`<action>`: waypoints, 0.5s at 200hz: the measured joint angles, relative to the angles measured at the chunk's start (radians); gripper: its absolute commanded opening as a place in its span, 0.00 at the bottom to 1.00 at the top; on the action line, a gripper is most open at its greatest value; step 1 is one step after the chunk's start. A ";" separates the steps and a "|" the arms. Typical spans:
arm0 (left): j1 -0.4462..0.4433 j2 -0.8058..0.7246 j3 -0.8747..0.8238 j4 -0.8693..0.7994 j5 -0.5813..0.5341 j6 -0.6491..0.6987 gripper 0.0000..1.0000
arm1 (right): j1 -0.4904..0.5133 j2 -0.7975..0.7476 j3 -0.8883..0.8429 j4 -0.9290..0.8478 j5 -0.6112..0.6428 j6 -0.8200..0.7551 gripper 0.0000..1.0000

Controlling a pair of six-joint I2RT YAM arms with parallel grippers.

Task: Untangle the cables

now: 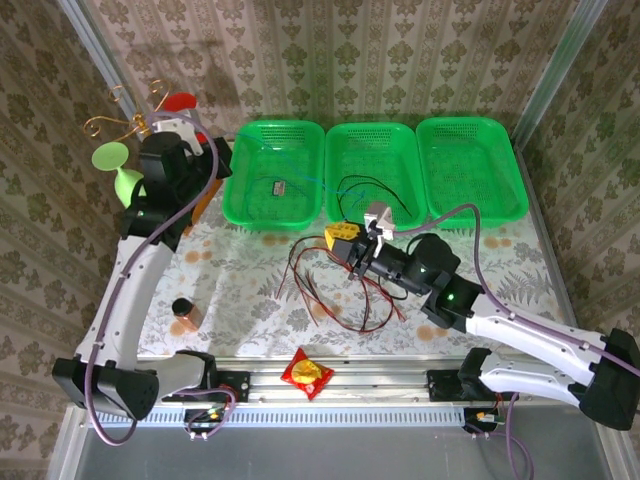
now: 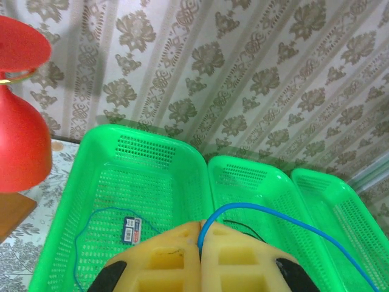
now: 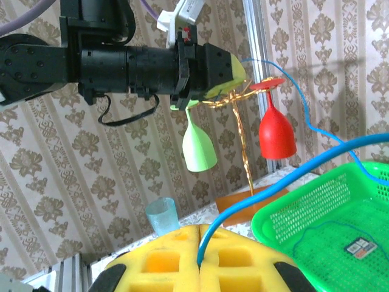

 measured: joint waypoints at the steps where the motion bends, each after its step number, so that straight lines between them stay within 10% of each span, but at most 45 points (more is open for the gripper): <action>1: 0.002 0.000 0.000 0.001 0.001 -0.001 0.00 | -0.001 -0.002 0.000 -0.002 0.000 0.000 0.00; 57: 0.156 -0.031 -0.069 0.027 0.022 -0.031 0.00 | -0.192 -0.047 -0.004 -0.206 -0.031 0.080 0.00; 100: 0.152 0.045 -0.028 0.100 0.048 -0.080 0.00 | -0.240 0.249 0.218 -0.386 -0.071 0.152 0.05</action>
